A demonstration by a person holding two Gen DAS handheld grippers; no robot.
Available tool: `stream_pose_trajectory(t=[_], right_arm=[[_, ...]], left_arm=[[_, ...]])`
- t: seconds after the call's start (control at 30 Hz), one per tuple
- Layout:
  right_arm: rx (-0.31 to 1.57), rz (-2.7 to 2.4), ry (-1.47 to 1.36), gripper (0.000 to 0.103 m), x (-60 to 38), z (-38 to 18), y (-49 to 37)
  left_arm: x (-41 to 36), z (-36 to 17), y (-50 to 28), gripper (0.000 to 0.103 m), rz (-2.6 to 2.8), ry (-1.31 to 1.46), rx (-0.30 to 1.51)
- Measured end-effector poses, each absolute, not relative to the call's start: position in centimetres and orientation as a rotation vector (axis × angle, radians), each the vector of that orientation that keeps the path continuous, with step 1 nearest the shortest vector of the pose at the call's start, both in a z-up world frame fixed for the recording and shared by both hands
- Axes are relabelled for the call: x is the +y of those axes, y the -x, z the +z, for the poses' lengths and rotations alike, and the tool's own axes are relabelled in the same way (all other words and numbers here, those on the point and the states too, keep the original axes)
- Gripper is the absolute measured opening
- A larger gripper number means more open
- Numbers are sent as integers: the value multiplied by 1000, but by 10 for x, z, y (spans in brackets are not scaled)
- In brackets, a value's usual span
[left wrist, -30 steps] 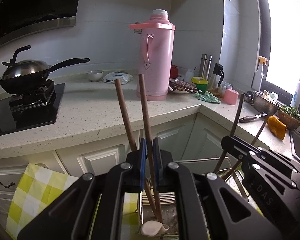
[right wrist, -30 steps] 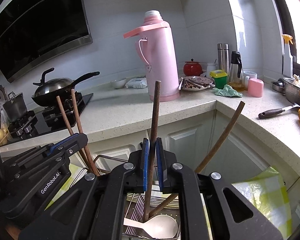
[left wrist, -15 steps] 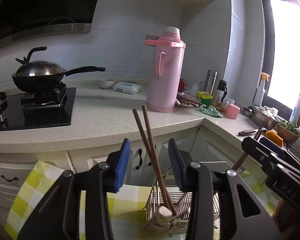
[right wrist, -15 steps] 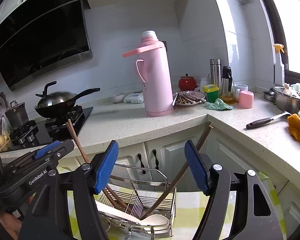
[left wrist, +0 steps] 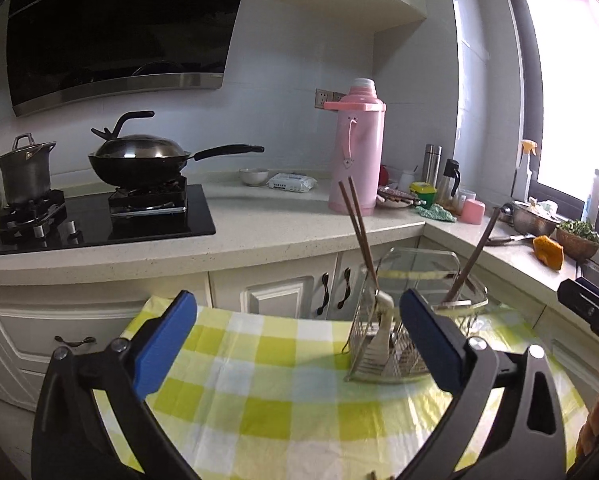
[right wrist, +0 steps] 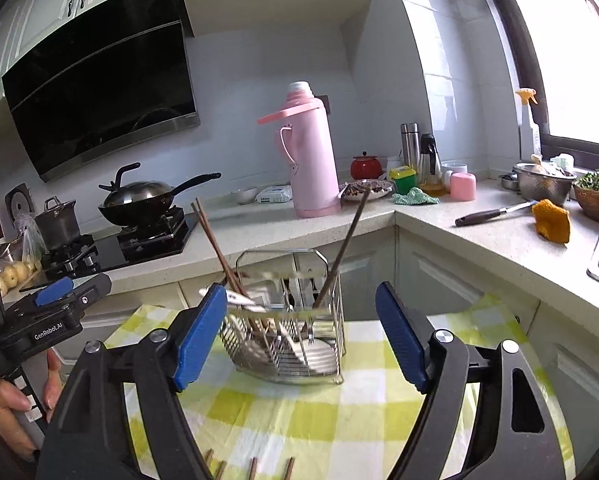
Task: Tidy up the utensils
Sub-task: 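Move both open tools back over the remaining chopsticks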
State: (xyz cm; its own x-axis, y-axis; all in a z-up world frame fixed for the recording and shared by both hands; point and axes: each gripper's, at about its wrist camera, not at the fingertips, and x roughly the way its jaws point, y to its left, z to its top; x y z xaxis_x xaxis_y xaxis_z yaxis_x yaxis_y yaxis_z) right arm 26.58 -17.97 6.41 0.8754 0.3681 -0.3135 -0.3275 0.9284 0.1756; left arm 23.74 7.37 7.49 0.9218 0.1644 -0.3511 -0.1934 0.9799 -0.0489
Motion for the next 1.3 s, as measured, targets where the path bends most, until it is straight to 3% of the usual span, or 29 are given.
stream_pose_trajectory(t=[0.57,0.87,1.3], right_arm=[[663,286,-94,74,-193,-59,-186],[756,296,-22,52,-165,-85,-193],[845,334,39,41,-140,-98,-207]], left_arm=[[79,-35,-145,98,158,150,642],[64,-61,-134,98,149,131,697],[57,-68,-143,97,133,116,732]])
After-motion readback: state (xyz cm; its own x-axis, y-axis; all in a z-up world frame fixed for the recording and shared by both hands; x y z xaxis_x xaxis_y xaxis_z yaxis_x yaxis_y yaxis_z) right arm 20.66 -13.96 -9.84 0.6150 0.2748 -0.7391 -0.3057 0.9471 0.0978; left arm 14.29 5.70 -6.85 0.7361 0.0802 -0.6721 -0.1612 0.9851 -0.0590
